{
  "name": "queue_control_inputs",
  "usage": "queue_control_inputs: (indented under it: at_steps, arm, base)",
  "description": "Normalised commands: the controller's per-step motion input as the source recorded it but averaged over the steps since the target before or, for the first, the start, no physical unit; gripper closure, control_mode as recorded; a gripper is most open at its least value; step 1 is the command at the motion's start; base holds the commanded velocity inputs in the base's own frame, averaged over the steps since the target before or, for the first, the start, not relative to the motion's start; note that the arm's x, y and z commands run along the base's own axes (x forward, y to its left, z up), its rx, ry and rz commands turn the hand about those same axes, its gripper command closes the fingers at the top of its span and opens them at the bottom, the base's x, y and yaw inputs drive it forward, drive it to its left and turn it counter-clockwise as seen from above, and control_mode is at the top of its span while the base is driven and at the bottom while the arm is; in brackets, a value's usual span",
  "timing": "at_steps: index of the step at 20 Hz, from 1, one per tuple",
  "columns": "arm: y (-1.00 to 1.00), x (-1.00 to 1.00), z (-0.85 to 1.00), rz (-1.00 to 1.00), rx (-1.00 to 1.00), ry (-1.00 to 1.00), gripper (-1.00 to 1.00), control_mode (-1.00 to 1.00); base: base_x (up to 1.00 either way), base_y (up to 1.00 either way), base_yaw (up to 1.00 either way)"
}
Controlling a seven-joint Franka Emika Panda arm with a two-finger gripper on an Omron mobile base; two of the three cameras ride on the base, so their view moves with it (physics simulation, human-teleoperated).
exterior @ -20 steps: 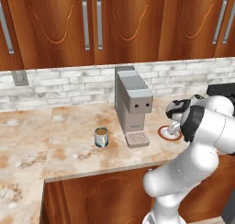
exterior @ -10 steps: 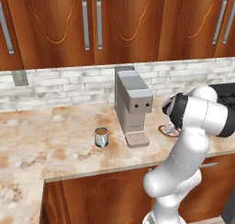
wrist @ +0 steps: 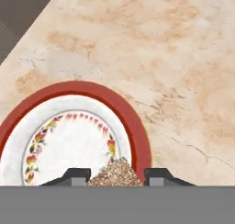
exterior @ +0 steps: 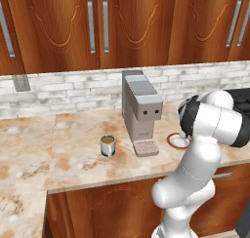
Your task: Take a sugar cube from the saucer and place it inside the coffee. Then, grab milk from the fridge and place it next to the coffee on the counter to sweeten the coffee.
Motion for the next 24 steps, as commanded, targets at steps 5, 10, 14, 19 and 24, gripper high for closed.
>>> queue_control_inputs:
  at_steps: [5,10,14,19,24]
  arm:
    - [0.15,-0.65,0.70,-0.06,0.00,-0.15,1.00,-1.00]
    - [0.66,-0.98,0.68,-0.12,0.00,-0.10,1.00,-1.00]
    - [1.00,-0.99,0.63,-0.13,0.00,-0.02,1.00,-1.00]
    - [1.00,-0.78,0.63,-0.11,-0.01,0.00,1.00,-1.00]
    - [1.00,-0.39,0.67,-0.12,-0.05,0.01,1.00,-1.00]
  base:
    - [0.00,0.00,0.00]
    - [0.00,0.00,0.00]
    - [0.00,0.00,0.00]
    - [0.00,0.00,0.00]
    - [0.00,0.00,0.00]
